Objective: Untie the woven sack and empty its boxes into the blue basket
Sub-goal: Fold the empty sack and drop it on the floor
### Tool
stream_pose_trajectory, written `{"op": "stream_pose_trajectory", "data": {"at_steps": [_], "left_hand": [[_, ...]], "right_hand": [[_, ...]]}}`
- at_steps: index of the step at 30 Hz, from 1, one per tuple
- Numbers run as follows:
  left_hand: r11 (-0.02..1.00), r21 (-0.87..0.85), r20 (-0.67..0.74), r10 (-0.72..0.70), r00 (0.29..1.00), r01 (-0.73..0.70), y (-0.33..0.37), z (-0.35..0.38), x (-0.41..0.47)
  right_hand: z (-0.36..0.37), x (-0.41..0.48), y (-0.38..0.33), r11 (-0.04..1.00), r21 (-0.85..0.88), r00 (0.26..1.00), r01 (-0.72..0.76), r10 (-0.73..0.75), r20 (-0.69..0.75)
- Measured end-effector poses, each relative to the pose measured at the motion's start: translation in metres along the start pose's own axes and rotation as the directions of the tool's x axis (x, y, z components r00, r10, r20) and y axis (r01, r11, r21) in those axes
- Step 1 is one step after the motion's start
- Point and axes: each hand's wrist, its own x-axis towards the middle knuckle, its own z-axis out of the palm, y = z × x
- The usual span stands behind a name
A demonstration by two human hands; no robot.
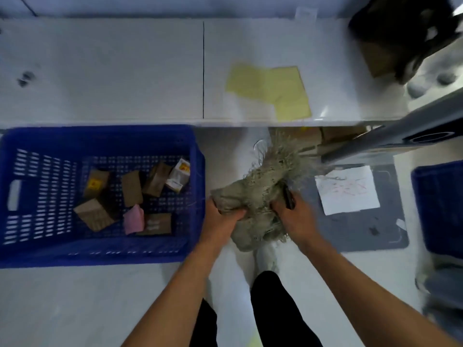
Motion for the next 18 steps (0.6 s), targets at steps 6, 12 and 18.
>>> {"op": "stream_pose_trajectory", "data": {"at_steps": [6, 12, 18], "left_hand": [[0.993, -0.05, -0.053, -0.111, 0.992, 0.108, -0.105, 0.032, 0.123], [0.927, -0.185, -0.066, -0.344, 0.937, 0.327, -0.165, 0.047, 0.213], [0.86, -0.221, 0.016, -0.468, 0.884, 0.46, -0.199, 0.052, 0.263]], "right_hand": [[0.068, 0.124, 0.095, 0.989, -0.14, 0.998, -0.041, 0.047, 0.047], [0.13, 0.219, 0.135, 0.973, -0.232, 0.998, -0.001, 0.016, 0.063], [0.162, 0.278, 0.142, 0.925, -0.376, 0.998, 0.045, -0.028, 0.051]]}}
